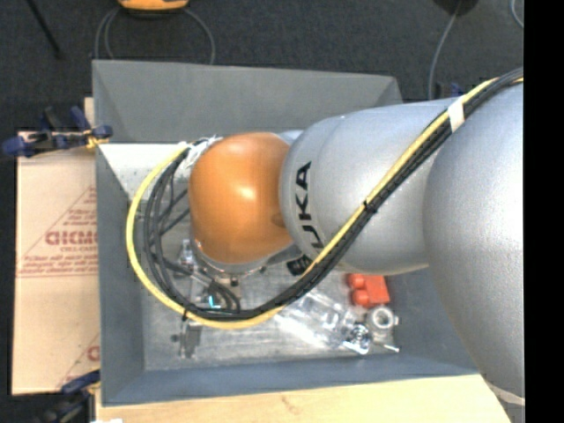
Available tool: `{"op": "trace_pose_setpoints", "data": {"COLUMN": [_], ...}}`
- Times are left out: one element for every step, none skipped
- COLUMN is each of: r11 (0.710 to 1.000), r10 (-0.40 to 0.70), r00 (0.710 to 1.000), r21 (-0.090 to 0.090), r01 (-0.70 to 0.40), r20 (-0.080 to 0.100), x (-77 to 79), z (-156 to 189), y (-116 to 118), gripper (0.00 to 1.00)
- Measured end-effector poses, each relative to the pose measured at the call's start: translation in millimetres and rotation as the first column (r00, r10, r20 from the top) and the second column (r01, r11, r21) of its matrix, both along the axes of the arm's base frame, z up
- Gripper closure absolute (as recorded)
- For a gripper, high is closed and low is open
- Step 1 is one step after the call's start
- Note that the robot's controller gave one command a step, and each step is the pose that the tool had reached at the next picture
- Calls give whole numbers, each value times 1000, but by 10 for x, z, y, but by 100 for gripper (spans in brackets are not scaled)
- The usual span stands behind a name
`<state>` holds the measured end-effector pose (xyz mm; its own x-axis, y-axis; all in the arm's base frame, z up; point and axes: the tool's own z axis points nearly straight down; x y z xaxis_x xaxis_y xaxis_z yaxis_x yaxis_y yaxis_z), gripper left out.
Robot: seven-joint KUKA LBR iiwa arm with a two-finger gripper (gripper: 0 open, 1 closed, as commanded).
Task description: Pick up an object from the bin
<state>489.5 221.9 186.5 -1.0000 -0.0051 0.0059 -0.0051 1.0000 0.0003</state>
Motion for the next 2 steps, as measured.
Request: {"op": "trace_pose_setpoints", "data": {"r11": [992, 960], "r10": [127, 282], "r00": [992, 960], "r21": [-4, -1], "r01": [-127, -282], "r20": [13, 1], "x": [503, 317], "z": [228, -1058], "y": [-1167, -1906], "gripper": [0, 0]}}
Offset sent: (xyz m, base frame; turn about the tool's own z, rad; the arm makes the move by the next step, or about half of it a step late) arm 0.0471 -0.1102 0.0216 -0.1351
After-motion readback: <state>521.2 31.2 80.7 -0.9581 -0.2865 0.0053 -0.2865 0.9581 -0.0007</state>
